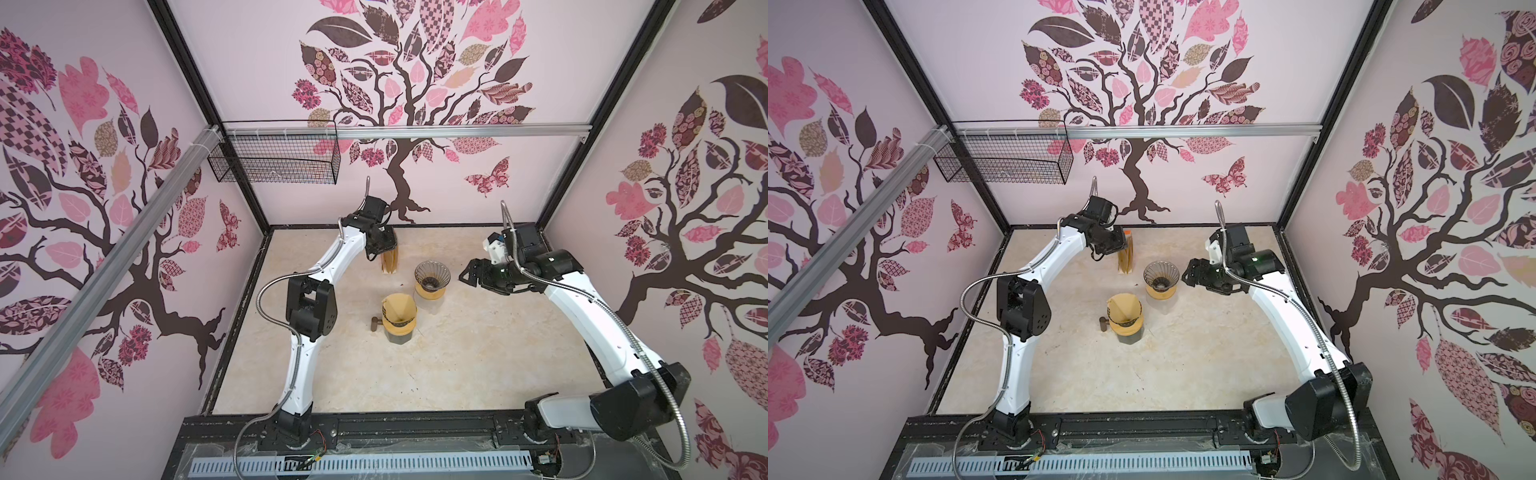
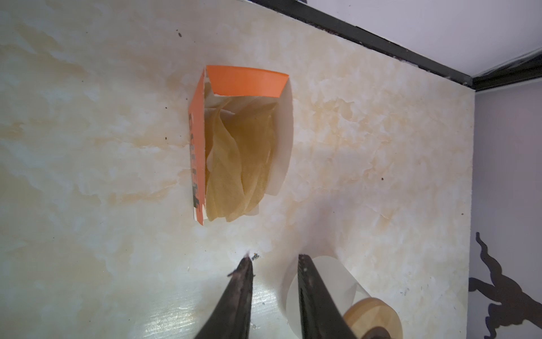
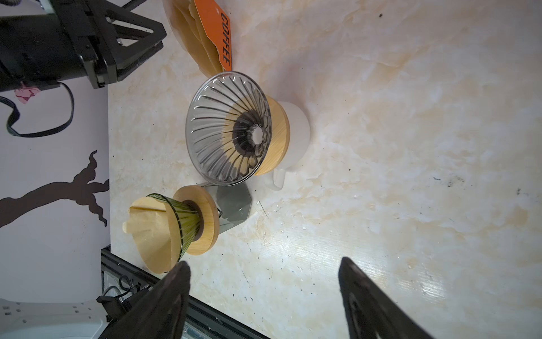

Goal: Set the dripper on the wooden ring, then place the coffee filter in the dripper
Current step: 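Raise the right gripper off the dripper while the left gripper moves over the orange box, then lower the left gripper into the orange COFFEE box and pinch a paper filter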

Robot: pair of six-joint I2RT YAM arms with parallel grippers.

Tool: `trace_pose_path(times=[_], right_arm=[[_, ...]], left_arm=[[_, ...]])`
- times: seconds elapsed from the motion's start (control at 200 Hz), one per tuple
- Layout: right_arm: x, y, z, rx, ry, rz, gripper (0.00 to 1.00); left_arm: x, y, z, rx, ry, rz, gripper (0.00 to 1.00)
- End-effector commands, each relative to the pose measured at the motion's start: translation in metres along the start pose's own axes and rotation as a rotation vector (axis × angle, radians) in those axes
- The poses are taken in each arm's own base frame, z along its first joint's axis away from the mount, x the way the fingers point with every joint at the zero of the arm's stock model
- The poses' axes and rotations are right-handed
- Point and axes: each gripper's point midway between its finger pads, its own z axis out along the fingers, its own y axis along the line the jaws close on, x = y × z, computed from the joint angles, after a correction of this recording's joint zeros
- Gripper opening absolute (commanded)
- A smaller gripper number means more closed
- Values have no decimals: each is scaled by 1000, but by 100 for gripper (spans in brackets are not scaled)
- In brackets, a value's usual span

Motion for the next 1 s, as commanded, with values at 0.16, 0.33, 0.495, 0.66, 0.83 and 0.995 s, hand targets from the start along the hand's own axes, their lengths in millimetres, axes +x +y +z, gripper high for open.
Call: trace_pose_path(times=[0.16, 0.33, 0.495, 0.66, 0.83, 0.995], right_arm=[[3, 6, 4, -26, 16, -22, 81], [4, 4, 9, -25, 30, -17, 81], [4, 4, 13, -25, 45, -17, 82], [6, 4, 16, -30, 56, -16, 83], [7, 5, 18, -37, 64, -13, 84], [7, 6, 20, -43, 70, -12, 84]], left_arm=[[-27, 2, 11, -41, -82, -33, 27], [-32, 10, 22, -82, -104, -57, 26], [-32, 10, 36, -74, -96, -66, 26], [-33, 14, 45, -86, -99, -73, 25], [-34, 22, 49, -123, -114, -79, 22], [-33, 21, 54, -110, -106, -79, 21]])
